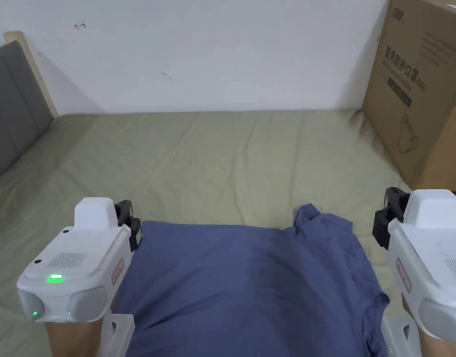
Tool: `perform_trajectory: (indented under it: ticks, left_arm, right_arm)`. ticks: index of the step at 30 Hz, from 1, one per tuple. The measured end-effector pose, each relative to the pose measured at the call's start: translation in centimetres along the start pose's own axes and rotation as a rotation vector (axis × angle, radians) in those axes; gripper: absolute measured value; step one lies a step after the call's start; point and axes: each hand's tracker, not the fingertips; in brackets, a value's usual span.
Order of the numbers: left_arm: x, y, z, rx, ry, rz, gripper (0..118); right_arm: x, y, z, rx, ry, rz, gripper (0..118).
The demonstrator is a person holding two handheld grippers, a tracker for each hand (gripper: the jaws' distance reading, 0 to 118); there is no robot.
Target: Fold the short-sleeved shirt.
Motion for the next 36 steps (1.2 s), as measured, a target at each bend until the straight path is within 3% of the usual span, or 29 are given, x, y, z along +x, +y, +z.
perform_trajectory:
  ticks: [10,15,17,18,19,20,21,22,29,32,34,35,36]
  left_arm:
    - [-2.2,-0.6,-15.4,-0.287,-0.098,0.012,0]
    - [-3.2,-2.1,-23.7,-0.455,-0.066,0.005,0]
    - [-4.0,-3.2,-26.8,-0.528,-0.053,-0.006,18]
    - [-3.4,-2.7,-26.9,-0.560,-0.010,-0.008,37]
    - [-3.8,-3.4,-28.2,-0.598,0.026,0.005,73]
    - [-4.3,-4.0,-29.6,-0.667,0.029,0.040,93]
    - [-4.8,-4.8,-30.8,-0.731,0.032,0.073,104]
    - [-5.8,-5.8,-33.0,-0.771,0.048,0.094,106]
    - [-5.2,-8.5,-35.9,-0.806,0.070,0.092,101]
    - [-4.0,-9.4,-36.1,-0.838,0.035,0.084,70]
    - [-4.2,-9.4,-36.5,-0.812,0.059,0.069,61]
    - [-4.1,-9.1,-36.1,-0.801,0.048,0.068,50]
    - [-3.9,-8.8,-35.7,-0.764,0.016,0.074,27]
  right_arm:
    - [0.4,-0.4,-6.8,-0.061,0.003,0.005,0]
    - [0.5,-1.0,-10.8,-0.101,0.002,0.014,0]
    - [0.4,-1.5,-12.3,-0.118,-0.002,0.024,0]
    - [0.4,-1.7,-12.9,-0.124,-0.003,0.024,0]
    - [0.5,-2.0,-13.6,-0.128,-0.001,0.025,0]
    - [0.5,-2.3,-14.3,-0.137,0.000,0.028,0]
    - [0.4,-2.6,-15.0,-0.146,-0.003,0.031,0]
    - [0.4,-2.9,-15.6,-0.155,-0.004,0.033,0]
    - [0.4,-5.5,-19.3,-0.231,0.000,0.051,0]
    - [0.7,-6.5,-20.5,-0.268,-0.006,0.040,0]
    - [0.9,-7.1,-21.3,-0.294,-0.007,0.030,0]
    - [1.0,-7.4,-21.8,-0.310,-0.002,0.020,0]
    - [1.3,-7.8,-22.3,-0.327,0.001,0.013,0]
